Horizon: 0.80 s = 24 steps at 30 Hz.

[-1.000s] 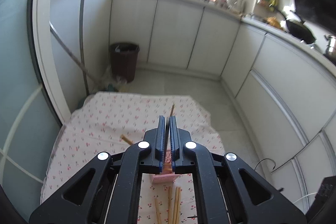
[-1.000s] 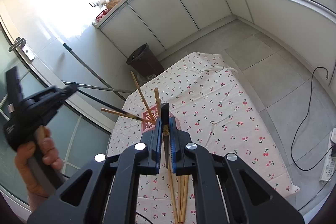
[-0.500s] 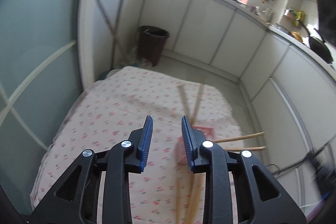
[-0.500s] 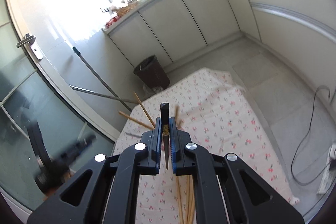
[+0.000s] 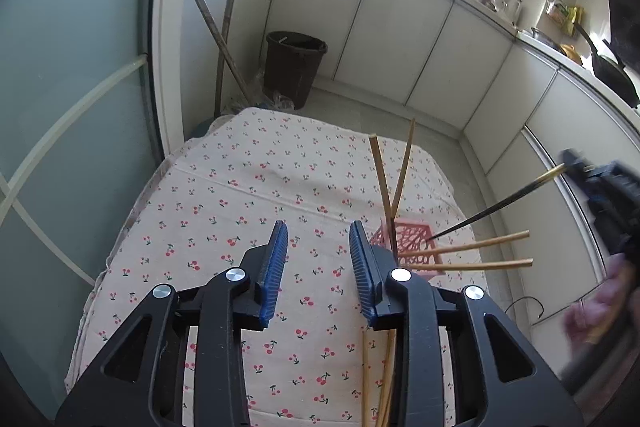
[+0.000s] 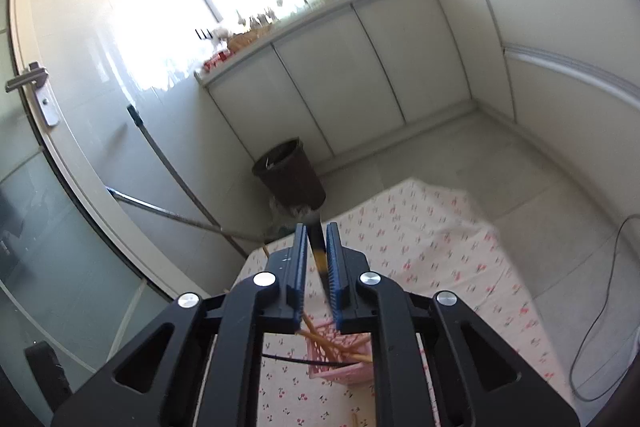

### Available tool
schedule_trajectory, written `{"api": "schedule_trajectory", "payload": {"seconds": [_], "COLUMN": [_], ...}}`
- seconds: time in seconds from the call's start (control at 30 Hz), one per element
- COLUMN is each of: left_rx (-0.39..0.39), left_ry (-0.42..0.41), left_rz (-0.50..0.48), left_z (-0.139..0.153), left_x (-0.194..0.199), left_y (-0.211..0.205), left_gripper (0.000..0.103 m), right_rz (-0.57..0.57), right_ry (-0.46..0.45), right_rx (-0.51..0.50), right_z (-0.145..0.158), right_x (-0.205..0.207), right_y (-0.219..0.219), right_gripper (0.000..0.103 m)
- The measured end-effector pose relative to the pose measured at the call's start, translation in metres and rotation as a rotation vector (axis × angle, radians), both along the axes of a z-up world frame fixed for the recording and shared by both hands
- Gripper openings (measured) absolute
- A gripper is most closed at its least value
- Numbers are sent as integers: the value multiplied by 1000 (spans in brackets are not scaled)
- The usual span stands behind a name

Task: Organize utensils
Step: 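Open the left gripper over the pink holder while the right gripper opens too, then lower the left gripper and grasp a wooden chopstick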

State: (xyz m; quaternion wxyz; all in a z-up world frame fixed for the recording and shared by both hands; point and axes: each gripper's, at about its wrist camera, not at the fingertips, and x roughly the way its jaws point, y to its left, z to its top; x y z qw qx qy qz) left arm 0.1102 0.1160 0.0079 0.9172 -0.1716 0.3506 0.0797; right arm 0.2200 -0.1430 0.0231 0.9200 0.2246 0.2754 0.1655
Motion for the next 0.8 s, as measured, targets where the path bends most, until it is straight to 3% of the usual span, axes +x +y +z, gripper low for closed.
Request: {"api": "schedule_trajectory", "payload": {"seconds": [0.17,0.37,0.4,0.47,0.5,0.63,0.8], "left_rx": [-13,44,49,68,83,124,145], "left_ry": [-47,-74,-74,-73,-71,-47,6], "left_rz": [-46,-96,-104,-118,-124,-127,-151], "left_z": [8,15,15,13,11,1,-16], "left_x": [-7,-16,-17,-21,-23,-26,-30], "left_y": [-7,-31,-34,-41,-44,-50,-58], "left_gripper": [33,37,39,46,52,62,66], "right_rz": [14,36,40,39,42,51,47], "right_ry": [45,-30,-36,-41,-39,14,87], "right_rx": [-2,-178,-198,-230,-243,-276,-329], "right_z": [-21,-10,-11,-14,-18,-38,-64], "right_x": [-12,-54,-61,-72,-77,-92,-103], "right_y": [6,20,20,19,18,11,5], "right_gripper": [14,16,19,36,36,36,38]}}
